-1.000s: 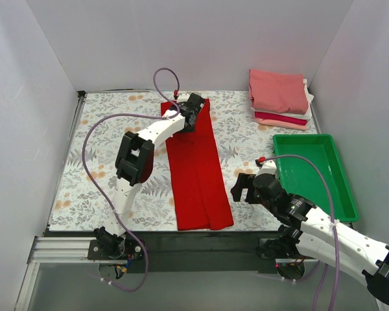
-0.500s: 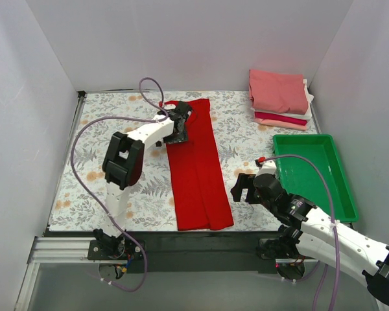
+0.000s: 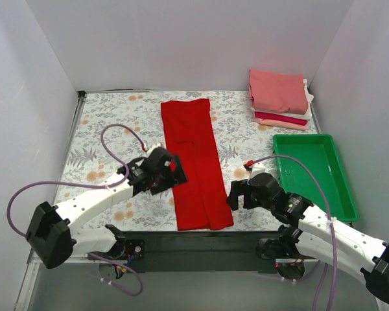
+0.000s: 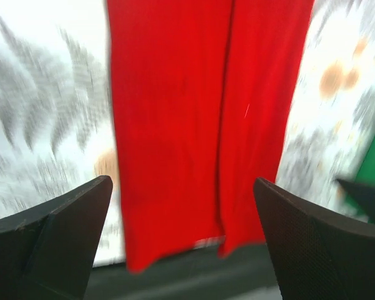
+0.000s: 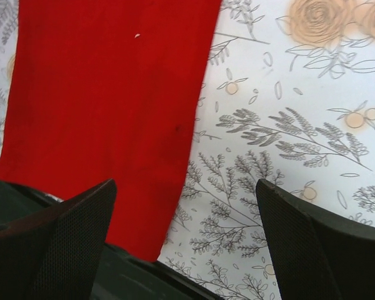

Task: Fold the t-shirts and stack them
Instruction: Fold the tshirt

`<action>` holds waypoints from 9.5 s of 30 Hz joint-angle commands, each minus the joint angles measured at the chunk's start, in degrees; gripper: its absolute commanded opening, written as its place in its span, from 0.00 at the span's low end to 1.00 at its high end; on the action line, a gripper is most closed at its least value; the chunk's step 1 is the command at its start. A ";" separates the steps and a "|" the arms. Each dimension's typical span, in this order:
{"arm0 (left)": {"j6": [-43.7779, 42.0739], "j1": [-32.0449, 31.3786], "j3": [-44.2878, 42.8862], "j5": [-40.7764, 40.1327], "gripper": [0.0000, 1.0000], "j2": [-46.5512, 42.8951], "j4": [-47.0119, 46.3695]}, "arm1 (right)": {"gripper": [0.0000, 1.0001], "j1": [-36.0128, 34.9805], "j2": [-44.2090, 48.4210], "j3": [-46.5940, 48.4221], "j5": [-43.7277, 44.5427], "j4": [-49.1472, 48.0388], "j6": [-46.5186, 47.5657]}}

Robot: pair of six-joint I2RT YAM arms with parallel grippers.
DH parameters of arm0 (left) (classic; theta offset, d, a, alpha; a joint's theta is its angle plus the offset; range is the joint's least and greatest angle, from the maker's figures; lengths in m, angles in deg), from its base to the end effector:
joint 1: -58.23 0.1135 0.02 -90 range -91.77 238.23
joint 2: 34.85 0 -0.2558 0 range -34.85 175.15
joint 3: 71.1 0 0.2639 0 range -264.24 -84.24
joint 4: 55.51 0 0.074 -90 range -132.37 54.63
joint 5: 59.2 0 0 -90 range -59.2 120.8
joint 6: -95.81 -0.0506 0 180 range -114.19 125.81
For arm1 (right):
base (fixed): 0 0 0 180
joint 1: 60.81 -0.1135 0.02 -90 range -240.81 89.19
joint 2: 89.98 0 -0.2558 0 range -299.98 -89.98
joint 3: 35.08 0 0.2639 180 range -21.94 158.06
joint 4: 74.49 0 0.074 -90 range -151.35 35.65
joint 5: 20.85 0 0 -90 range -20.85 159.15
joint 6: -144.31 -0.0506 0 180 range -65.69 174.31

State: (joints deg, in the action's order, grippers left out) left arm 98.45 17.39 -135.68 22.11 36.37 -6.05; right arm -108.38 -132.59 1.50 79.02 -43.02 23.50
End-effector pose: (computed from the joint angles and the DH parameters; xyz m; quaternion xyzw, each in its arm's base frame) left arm 0.2085 -0.1701 0.2222 -0.4365 0.8484 -0.2385 0.1814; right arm 0.1362 0.1362 0.1836 -0.0926 0.8896 0.2186 0.3903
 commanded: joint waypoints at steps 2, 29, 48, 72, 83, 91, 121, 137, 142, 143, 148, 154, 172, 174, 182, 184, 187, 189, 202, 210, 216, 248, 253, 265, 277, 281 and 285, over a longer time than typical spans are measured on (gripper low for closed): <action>9.65 -7.05 9.85 8.41 0.96 -6.44 1.38 | 0.98 0.20 -0.28 0.11 -8.98 -0.23 2.42; 12.30 -15.15 23.58 17.31 0.40 -3.72 -7.31 | 0.63 0.20 -1.68 -8.76 -21.29 -4.07 -5.40; 11.16 -15.06 19.98 16.07 0.18 1.28 -8.10 | 0.32 0.20 -5.55 -9.21 -22.26 -7.52 -5.49; 6.50 -13.66 12.51 0.70 0.00 -2.05 -9.33 | 0.01 0.29 -12.92 4.84 -14.28 -13.83 -0.92; -0.61 -0.47 5.05 0.08 0.00 4.71 -15.13 | 0.01 1.68 -27.16 21.81 1.82 -14.46 3.73; -4.04 5.15 -1.99 -1.07 0.00 12.01 -15.75 | 0.01 5.47 -38.85 33.33 1.12 -14.55 8.48; -8.97 12.89 -13.16 -0.54 0.00 25.98 -16.01 | 0.01 14.08 -61.45 51.79 -8.73 -15.08 11.47; -9.41 14.47 -17.47 1.83 0.75 28.01 -13.64 | 0.89 15.05 -63.13 54.61 -9.43 -14.72 11.12; -7.74 14.38 -13.08 6.13 0.81 22.57 -13.90 | 0.98 15.05 -56.99 48.64 -11.89 -14.81 10.33; -7.22 14.30 -12.03 6.57 0.84 21.43 -13.99 | 0.98 15.05 -55.75 46.80 -12.24 -14.81 10.07; -4.58 13.60 -1.68 8.16 0.87 13.96 -14.34 | 0.98 15.05 -46.89 33.79 -13.03 -15.25 8.22; -2.64 12.45 8.36 11.85 0.89 8.15 -16.45 | 0.93 15.05 -43.96 24.82 -14.26 -16.83 6.20; -2.91 12.45 9.34 12.03 0.51 15.88 -19.44 | 0.42 15.05 -50.64 24.72 -14.18 -17.80 3.03; -2.82 12.45 9.34 11.42 0.40 16.58 -19.27 | 0.38 15.14 -51.34 24.46 -14.35 -17.71 2.86; -2.55 12.45 10.39 14.22 0.00 17.64 -19.26 | 0.23 14.97 -52.31 23.06 -17.51 -17.80 2.33; -2.90 12.45 10.83 14.66 0.00 17.11 -19.18 | 0.07 15.05 -51.96 22.61 -18.39 -17.71 2.24; -2.64 11.84 12.68 15.54 0.00 13.44 -19.18 | 0.01 14.88 -49.25 20.25 -20.15 -17.80 2.77; -2.29 11.05 14.96 15.72 0.00 10.53 -19.09 | 0.01 14.35 -45.05 16.65 -21.12 -17.80 3.29; 0.88 0.76 24.46 22.56 0.00 -16.90 -15.31 | 0.01 12.50 -13.05 1.25 -32.80 -4.72 1.45; -0.80 0.15 17.52 20.56 0.00 -19.02 -15.05 | 0.01 12.50 -4.76 9.07 -27.46 1.36 3.12; -0.26 0.23 7.96 13.35 0.00 -11.03 -13.82 | 0.01 12.59 -11.69 18.72 -21.75 1.27 6.37; -9.41 18.34 -19.92 10.53 0.00 18.95 -10.83 | 0.01 28.32 -51.50 55.21 -31.31 -0.13 14.28; -10.29 20.27 -24.13 10.97 0.00 23.96 -10.21 | 0.01 29.82 -55.82 59.61 -33.24 -0.92 13.76; -10.99 23.96 -31.43 11.50 0.00 34.06 -9.16 | 0.01 31.40 -67.25 68.05 -37.11 -3.21 12.97; -11.78 27.57 -48.72 10.63 0.44 49.45 -4.16 | 0.66 32.89 -81.92 82.52 -40.60 -8.05 12.97; -12.57 27.66 -47.72 12.46 0.90 46.21 -4.84 | 0.98 33.42 -80.97 82.30 -44.41 -7.43 13.31; -12.66 27.66 -39.89 15.45 0.90 40.59 -9.32 | 0.98 33.25 -75.00 72.91 -41.25 -9.00 15.16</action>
State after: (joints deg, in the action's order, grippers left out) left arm 86.69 45.39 -179.22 35.29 84.52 -13.44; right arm -74.83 -214.14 78.61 38.12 -49.93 36.79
